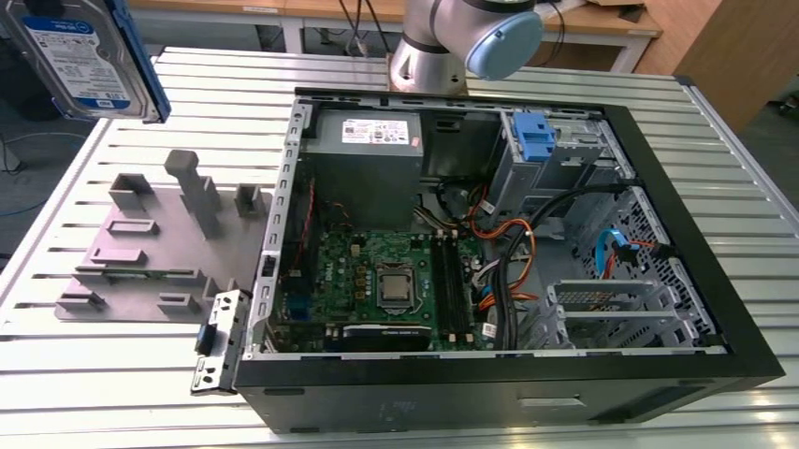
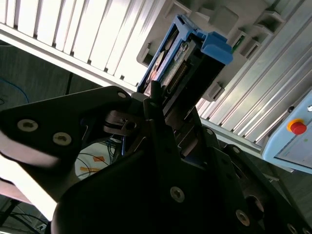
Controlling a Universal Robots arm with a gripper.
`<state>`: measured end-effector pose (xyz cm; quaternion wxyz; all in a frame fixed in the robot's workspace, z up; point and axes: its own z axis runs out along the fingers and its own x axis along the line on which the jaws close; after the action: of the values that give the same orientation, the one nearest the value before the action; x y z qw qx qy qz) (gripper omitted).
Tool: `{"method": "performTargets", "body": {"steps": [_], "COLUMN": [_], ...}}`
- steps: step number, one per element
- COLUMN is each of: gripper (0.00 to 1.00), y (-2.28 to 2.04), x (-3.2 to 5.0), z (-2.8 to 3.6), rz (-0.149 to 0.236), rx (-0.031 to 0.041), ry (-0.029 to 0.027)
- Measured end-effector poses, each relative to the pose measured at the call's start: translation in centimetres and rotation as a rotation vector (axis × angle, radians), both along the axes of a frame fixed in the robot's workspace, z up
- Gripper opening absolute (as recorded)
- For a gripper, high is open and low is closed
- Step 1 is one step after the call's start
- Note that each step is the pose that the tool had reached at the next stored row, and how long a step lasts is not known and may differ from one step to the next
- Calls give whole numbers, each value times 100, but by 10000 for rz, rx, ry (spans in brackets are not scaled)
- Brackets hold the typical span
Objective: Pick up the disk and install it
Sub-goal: 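Pick up the disk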
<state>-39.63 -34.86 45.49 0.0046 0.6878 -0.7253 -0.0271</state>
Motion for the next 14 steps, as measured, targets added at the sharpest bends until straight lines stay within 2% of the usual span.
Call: {"method": "performTargets", "body": {"steps": [5,11,14], "gripper": [35,35,35], "y": [0,0,0], "x": [0,0,0], "z": [27,157,246], "rz": [0,0,0], "rx": [-1,0,0], "ry": [1,-1,0]}}
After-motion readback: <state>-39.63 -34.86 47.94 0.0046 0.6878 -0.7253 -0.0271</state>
